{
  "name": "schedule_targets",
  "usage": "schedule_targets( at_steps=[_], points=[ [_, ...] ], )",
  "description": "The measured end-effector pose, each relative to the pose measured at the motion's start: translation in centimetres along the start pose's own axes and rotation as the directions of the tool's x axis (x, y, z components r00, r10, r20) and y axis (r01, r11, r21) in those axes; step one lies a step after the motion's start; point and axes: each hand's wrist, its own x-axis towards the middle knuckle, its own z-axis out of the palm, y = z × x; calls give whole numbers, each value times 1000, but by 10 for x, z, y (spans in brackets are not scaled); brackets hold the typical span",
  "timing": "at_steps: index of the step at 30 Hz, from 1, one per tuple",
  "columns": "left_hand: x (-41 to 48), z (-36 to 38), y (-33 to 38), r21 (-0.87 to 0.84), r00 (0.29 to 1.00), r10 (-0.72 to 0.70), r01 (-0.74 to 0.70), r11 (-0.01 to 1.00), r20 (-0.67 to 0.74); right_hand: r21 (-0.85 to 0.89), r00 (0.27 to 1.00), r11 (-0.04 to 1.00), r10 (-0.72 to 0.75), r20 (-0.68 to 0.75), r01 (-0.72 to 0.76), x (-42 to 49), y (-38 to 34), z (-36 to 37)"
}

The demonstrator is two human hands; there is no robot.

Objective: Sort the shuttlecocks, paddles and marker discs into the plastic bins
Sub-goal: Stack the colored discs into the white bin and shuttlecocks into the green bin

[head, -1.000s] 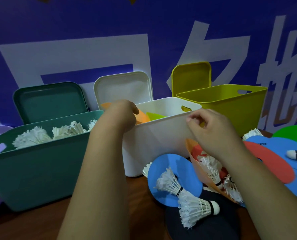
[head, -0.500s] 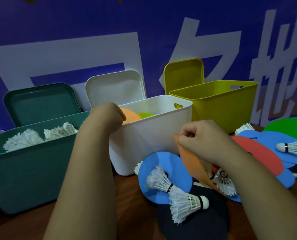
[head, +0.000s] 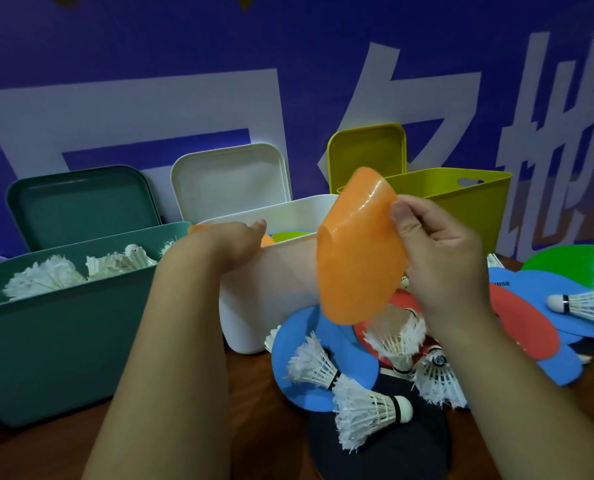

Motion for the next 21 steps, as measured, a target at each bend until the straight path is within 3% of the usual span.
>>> schedule_targets(
  at_steps=[6,10,13,15,17,21],
  points=[
    [-12,-9,8,-119,986,162,-165,979,-36,101,994,995,2,-114,9,-5,-10,4],
    [-18,-11,14,-268,960,255,-277,923,-116,117,979,986,-94,-181,117,-2,-22,13],
    [-19,-14,18,-332,938,288,-339,880,-193,6,947,968,-245,-208,252,7,-26,22],
    [-22,-18,19,-382,919,271,-369,847,-286,-211,905,905,-402,-139,369,18,-20,29],
    [-24,-22,19,-395,909,226,-363,844,-351,-377,883,814,-468,25,442,33,-5,39],
    [-30,-24,17,-250,914,189,-290,924,-359,-550,892,715,-247,379,432,44,26,58]
  ],
)
